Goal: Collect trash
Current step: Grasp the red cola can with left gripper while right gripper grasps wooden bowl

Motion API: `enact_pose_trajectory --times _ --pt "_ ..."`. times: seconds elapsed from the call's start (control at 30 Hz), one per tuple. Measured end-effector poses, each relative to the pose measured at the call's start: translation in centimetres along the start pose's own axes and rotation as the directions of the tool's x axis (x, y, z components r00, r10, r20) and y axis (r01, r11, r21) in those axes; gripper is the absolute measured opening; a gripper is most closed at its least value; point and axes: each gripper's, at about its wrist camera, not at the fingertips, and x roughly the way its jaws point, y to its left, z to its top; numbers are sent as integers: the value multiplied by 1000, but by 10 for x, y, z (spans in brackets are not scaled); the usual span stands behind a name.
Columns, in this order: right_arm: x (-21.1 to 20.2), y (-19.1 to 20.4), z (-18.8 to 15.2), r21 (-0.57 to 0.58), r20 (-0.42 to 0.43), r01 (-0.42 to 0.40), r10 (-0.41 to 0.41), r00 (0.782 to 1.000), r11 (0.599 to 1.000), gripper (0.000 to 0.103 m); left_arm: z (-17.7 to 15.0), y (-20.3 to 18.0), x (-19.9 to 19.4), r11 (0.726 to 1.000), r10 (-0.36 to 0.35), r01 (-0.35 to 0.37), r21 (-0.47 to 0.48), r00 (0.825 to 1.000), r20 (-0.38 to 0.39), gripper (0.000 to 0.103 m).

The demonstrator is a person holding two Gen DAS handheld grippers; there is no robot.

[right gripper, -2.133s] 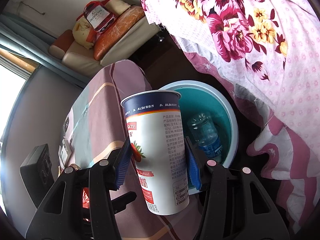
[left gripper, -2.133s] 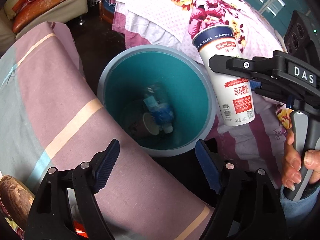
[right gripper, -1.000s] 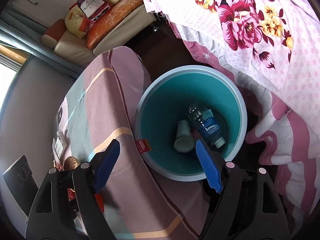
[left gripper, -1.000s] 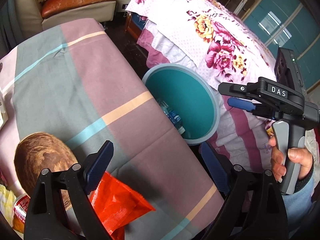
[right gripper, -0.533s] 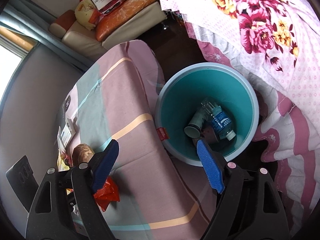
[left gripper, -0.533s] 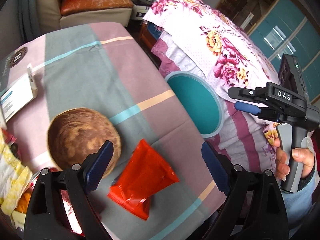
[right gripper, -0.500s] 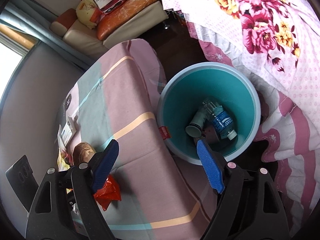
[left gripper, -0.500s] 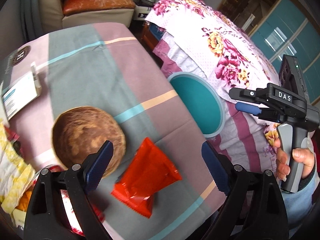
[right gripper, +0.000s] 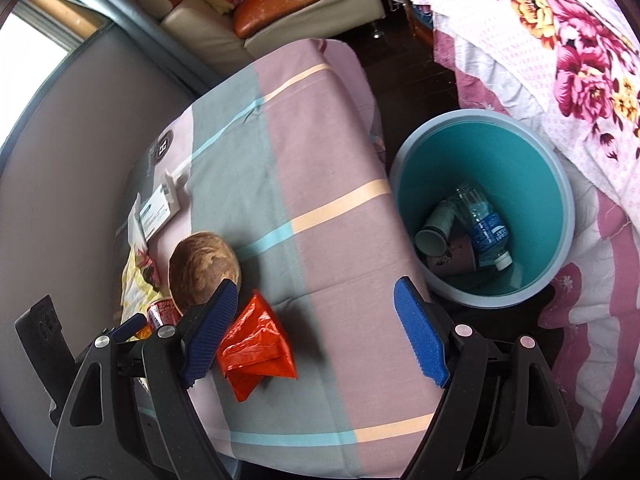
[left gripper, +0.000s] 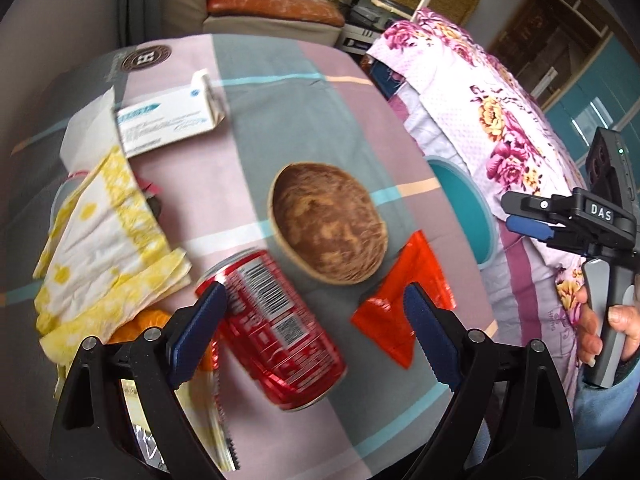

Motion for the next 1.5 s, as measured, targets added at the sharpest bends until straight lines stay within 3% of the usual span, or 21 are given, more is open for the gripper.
enact_pose_trajectory --times 0.37,0.63,0.67,0.73,0.93,1.07,1.1,1.17,1.33,1.5 --pt "17 29 -14 -68 -60 6 -10 998 998 77 -16 16 15 999 10 -12 -53 999 -42 90" --pt "25 31 -17 -78 -76 4 -10 997 997 77 -20 11 35 998 38 -40 -40 997 -64 90" --pt "26 32 -17 -85 -76 4 -11 997 996 77 -20 10 37 998 43 -45 -39 997 -65 89" --pt "28 36 -17 -107 -66 4 -12 998 994 77 -19 8 41 997 69 -71 -34 996 -64 70" --pt "37 53 -13 -211 -38 59 -68 997 976 77 -13 16 29 996 73 -73 -46 997 -16 70" --pt "50 62 -5 -229 -57 47 -62 996 972 76 -4 25 13 996 64 -62 -65 998 25 70" --pt "53 63 -4 -230 -63 44 -60 996 972 75 0 29 7 996 57 -54 -72 997 42 70" --pt "65 68 0 -230 -88 37 -59 994 973 60 5 34 -1 996 46 -40 -82 997 66 70" --pt "92 80 7 -230 -143 -11 -23 990 973 48 17 44 -15 994 36 -24 -110 994 108 70" --pt "111 87 10 -233 -164 -34 -5 986 972 44 23 52 -16 992 44 -30 -125 993 109 70"
